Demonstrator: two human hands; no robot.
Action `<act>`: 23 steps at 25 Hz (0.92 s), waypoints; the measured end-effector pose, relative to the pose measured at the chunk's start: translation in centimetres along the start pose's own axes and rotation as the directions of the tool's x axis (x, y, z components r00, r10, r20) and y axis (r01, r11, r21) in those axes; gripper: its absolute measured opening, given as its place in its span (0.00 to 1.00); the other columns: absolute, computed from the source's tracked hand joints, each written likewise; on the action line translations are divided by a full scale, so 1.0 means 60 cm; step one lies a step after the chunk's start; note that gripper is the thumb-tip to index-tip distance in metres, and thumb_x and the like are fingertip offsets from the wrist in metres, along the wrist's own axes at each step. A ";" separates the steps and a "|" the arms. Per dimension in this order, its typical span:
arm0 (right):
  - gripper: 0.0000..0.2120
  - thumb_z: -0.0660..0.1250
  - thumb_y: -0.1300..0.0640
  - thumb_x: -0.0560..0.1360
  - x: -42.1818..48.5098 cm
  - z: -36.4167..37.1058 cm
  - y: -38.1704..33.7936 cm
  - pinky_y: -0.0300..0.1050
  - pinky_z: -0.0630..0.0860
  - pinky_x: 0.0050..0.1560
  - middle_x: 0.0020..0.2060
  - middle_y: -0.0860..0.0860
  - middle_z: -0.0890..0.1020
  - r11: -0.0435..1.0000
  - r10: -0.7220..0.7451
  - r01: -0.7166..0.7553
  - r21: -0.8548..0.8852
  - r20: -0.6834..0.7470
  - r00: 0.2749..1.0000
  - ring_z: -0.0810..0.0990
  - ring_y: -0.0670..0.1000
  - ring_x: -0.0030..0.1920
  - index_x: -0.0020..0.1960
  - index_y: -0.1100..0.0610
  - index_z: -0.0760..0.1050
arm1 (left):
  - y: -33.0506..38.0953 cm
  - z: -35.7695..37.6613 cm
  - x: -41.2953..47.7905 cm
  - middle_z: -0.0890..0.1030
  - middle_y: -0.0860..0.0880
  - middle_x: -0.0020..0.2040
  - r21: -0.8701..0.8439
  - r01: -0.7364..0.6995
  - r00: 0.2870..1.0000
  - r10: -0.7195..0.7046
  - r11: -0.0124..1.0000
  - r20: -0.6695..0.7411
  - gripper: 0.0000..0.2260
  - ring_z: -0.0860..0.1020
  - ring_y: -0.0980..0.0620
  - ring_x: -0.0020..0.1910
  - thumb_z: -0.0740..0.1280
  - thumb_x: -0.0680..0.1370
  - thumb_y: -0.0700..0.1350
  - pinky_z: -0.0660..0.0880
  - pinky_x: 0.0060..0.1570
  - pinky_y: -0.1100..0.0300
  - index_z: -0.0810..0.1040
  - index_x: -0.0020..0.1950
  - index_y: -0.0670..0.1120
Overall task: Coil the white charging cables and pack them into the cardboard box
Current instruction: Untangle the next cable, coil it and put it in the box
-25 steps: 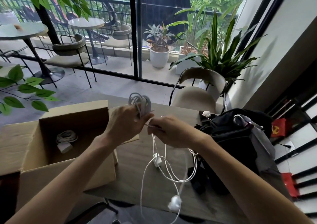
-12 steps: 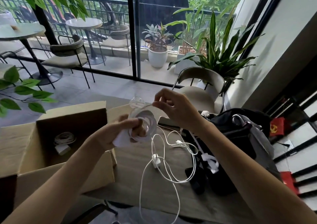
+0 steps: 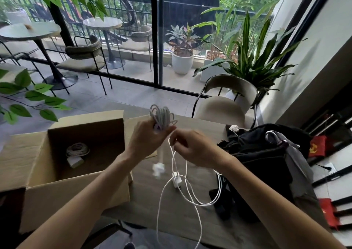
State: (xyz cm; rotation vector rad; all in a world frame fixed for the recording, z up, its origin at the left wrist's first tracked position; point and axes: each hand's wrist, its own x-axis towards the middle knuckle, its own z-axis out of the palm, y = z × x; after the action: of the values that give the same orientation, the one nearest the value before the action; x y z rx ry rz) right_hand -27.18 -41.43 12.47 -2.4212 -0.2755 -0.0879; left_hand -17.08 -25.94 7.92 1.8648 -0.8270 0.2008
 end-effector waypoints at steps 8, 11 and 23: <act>0.17 0.61 0.71 0.72 0.026 -0.026 0.052 0.41 0.76 0.43 0.51 0.52 0.78 0.962 0.257 -0.182 0.204 -0.448 0.856 0.78 0.53 0.47 0.56 0.57 0.73 | 0.043 -0.001 -0.005 0.83 0.49 0.39 -0.297 0.128 0.950 -0.030 0.946 0.312 0.13 0.82 0.54 0.37 0.72 0.76 0.51 0.77 0.37 0.64 0.81 0.48 0.40; 0.31 0.64 0.72 0.73 0.045 -0.054 0.067 0.45 0.74 0.64 0.71 0.47 0.68 1.000 -0.015 0.003 -0.030 -0.415 0.910 0.71 0.54 0.68 0.72 0.54 0.68 | 0.068 -0.006 0.001 0.83 0.48 0.40 -0.402 0.144 0.901 0.049 0.904 0.431 0.04 0.81 0.55 0.36 0.70 0.77 0.37 0.77 0.36 0.66 0.80 0.48 0.36; 0.10 0.61 0.58 0.80 0.024 -0.021 0.058 0.34 0.75 0.34 0.27 0.41 0.79 0.994 0.111 -0.110 -0.017 0.186 0.976 0.78 0.40 0.28 0.47 0.51 0.80 | 0.019 0.021 0.057 0.82 0.55 0.34 -0.073 -0.078 0.994 0.072 0.994 -0.076 0.12 0.79 0.58 0.31 0.73 0.73 0.55 0.75 0.33 0.67 0.80 0.46 0.47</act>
State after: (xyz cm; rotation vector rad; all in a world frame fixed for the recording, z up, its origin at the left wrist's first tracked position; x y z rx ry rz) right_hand -25.00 -44.59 11.39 -2.4492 -0.2249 0.1901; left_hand -15.53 -28.83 9.84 1.7465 -0.8438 0.2795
